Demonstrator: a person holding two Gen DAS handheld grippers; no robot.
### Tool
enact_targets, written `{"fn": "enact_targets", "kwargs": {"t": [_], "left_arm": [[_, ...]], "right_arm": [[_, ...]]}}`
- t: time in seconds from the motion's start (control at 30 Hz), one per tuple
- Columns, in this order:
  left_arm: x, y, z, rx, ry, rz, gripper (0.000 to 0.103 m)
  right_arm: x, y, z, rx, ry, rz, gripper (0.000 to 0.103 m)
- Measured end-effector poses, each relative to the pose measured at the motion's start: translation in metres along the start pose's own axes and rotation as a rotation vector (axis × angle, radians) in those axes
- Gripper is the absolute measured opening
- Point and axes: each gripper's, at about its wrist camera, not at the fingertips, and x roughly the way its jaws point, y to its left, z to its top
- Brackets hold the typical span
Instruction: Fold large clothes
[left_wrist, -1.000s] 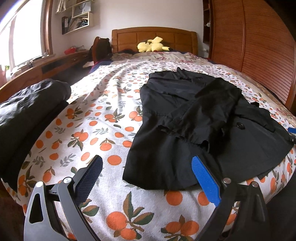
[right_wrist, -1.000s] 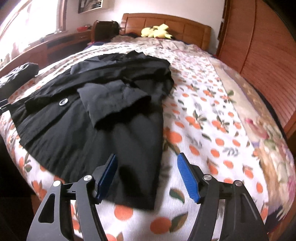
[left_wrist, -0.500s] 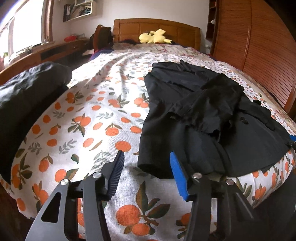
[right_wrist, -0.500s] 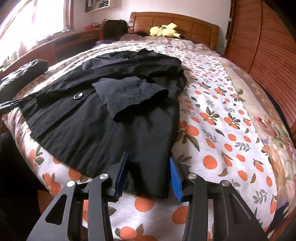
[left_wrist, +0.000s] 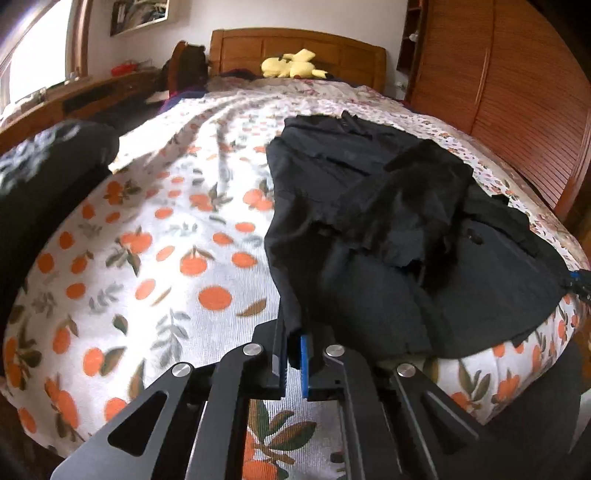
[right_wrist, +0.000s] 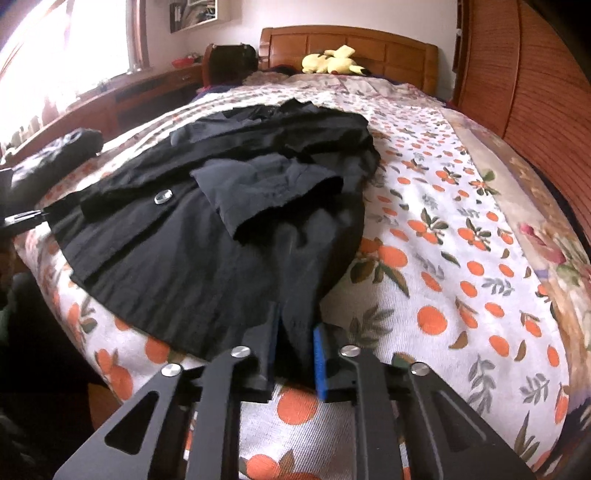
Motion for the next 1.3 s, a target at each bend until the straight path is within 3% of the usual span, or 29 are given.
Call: {"fn": "enact_targets", "kwargs": {"t": [0.2, 0.37, 0.67, 0.83, 1.0, 1.17, 1.3], "left_arm": [[-0.062, -0.017, 0.033, 0.01, -0.138, -0.047, 0.004], [-0.132, -0.04, 0.053, 0.044, -0.259, -0.064, 0.004], [-0.256, -0.073, 0.049, 0.08, -0.44, -0.082, 0.004], [-0.298, -0.083, 0.041, 0.096, -0.505, -0.105, 0.004], [-0.287, -0.086, 0.042, 0.107, -0.475, -0.074, 0.004], [-0.231, -0.08, 0.061, 0.108, -0.414, -0.045, 0.005], [-0.193, -0.071, 0.089, 0.101, -0.416, -0.029, 0.005]], "right_arm": [[-0.048, -0.001, 0.033, 0.007, -0.128, -0.001, 0.008], [-0.112, 0.003, 0.055, -0.015, -0.24, -0.015, 0.008], [-0.219, 0.013, 0.054, -0.063, -0.362, -0.01, 0.008], [-0.257, 0.017, 0.05, -0.089, -0.413, -0.021, 0.008], [-0.24, 0.02, 0.05, -0.112, -0.381, -0.018, 0.008], [-0.194, 0.016, 0.063, -0.13, -0.336, -0.016, 0.008], [-0.148, 0.005, 0.091, -0.139, -0.323, -0.05, 0.008]]}}
